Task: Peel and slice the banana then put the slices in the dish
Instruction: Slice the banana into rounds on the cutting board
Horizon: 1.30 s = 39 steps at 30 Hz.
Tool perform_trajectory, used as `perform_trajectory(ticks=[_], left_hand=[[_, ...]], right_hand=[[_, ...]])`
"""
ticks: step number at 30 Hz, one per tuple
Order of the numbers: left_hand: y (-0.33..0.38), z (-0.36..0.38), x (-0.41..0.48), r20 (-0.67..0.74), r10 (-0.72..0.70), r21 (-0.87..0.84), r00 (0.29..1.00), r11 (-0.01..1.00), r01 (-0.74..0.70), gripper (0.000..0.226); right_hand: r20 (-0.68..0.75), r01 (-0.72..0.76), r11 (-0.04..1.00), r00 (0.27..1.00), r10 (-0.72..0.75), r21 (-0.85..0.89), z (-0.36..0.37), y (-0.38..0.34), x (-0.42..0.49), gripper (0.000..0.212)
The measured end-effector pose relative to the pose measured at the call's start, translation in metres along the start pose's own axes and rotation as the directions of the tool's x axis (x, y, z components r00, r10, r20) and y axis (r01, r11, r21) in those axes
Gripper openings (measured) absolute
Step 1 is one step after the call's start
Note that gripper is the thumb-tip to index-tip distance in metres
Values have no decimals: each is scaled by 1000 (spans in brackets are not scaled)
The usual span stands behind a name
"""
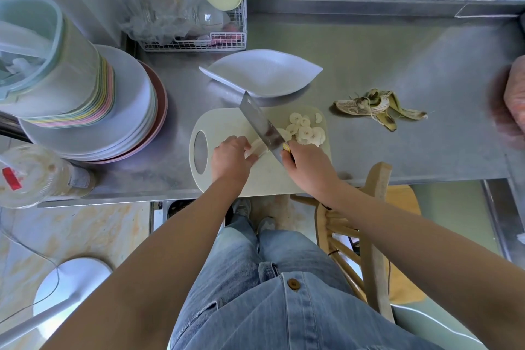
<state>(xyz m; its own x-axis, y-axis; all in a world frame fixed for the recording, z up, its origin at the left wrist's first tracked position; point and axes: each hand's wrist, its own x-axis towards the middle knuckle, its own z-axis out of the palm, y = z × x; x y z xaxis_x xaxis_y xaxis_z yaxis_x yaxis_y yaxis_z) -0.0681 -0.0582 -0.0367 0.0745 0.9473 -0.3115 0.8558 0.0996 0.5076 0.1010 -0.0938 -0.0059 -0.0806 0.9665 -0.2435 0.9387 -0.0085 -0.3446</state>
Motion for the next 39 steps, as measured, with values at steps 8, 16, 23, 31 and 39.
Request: perform_trajectory(ticks=[8, 16, 23, 31, 39], left_hand=[[0, 0, 0, -6, -8, -14, 1000, 1000, 8, 20], [-1, 0, 0, -6, -8, -45, 1000, 999, 8, 19], [-2, -1, 0, -3, 4, -29, 1000, 1000, -4, 21], [-1, 0, 0, -4, 0, -19, 1000, 1000, 0, 20], [-1, 0, 0, -1, -7, -36, 1000, 999, 7, 19]], right_hand=[[37, -21, 999, 999, 22, -39, 7, -3, 4, 24], [73, -53, 997, 996, 57, -59, 18, -2, 5, 28], [-8, -26, 1000, 1000, 26, -2, 2, -2, 3, 24], [19, -9, 999, 1000, 10, -32, 0, -5, 2, 25], [12, -5, 995, 1000, 7, -101, 7, -7, 3, 28]])
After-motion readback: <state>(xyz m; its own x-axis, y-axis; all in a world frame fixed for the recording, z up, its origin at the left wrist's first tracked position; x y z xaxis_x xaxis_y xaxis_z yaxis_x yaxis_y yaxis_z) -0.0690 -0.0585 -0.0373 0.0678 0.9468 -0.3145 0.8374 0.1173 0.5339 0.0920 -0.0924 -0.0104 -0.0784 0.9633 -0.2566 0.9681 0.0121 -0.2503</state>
